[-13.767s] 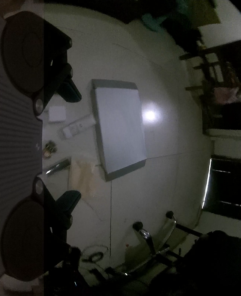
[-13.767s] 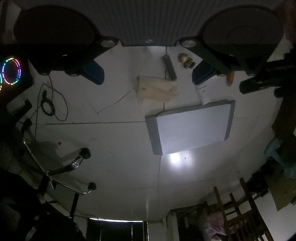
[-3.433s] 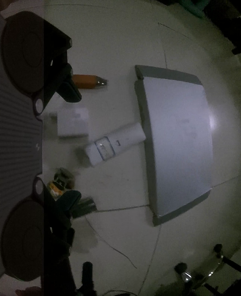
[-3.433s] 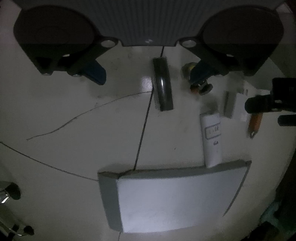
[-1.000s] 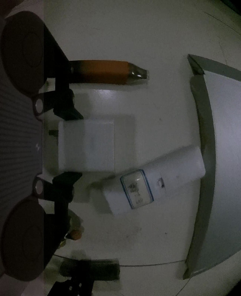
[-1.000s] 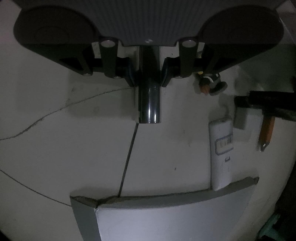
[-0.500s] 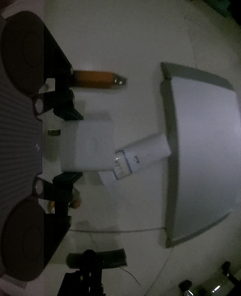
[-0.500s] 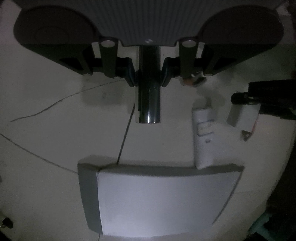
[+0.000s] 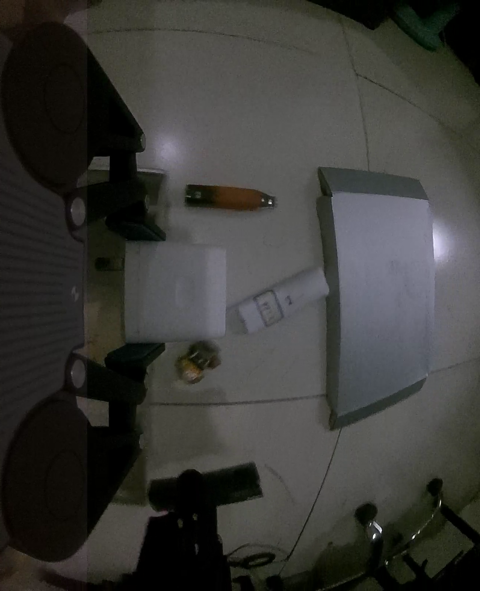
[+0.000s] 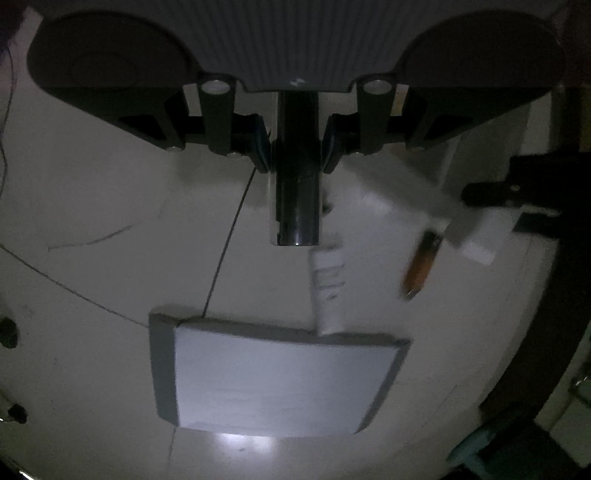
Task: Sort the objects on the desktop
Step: 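Carry the marker and the small white box over the white box with both tools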
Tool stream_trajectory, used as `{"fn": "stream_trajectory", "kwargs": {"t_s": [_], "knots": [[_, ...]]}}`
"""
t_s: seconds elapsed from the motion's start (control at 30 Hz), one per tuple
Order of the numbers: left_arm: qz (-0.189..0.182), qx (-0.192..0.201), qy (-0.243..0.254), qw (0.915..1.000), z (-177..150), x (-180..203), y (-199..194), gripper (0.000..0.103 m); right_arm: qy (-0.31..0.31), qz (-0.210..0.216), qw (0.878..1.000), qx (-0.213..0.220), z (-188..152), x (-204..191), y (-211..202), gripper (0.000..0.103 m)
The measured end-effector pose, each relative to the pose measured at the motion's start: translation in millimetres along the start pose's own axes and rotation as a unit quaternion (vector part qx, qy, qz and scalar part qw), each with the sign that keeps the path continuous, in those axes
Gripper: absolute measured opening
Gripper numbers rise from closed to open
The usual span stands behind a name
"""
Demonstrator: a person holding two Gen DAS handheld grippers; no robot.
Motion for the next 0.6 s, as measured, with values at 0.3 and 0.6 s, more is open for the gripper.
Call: {"fn": "stream_trajectory", "kwargs": {"t_s": [0.3, 0.6], "knots": [[0.015, 0.012, 0.029, 0.9994, -52.9, 31.7, -49.2, 0.051, 0.026, -0.011, 1.0, -0.008, -59.8, -18.7, -48.7, 0.032], [-0.002, 0.003, -0.01, 0.9999, -116.5, 53.8, -30.3, 0.051, 0.101, -0.015, 0.994, -0.024, -127.2, -10.1, -33.2, 0.032]]}}
Point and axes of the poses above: each gripper's, at about its wrist camera, not at the fingertips, and y roughly the way its jaws point, x to its right, z to its top, the point moved 3 cm from there along y, roughly the way its jaws point, and after that the axes turned 4 degrees about y, right-handed, at the moved point
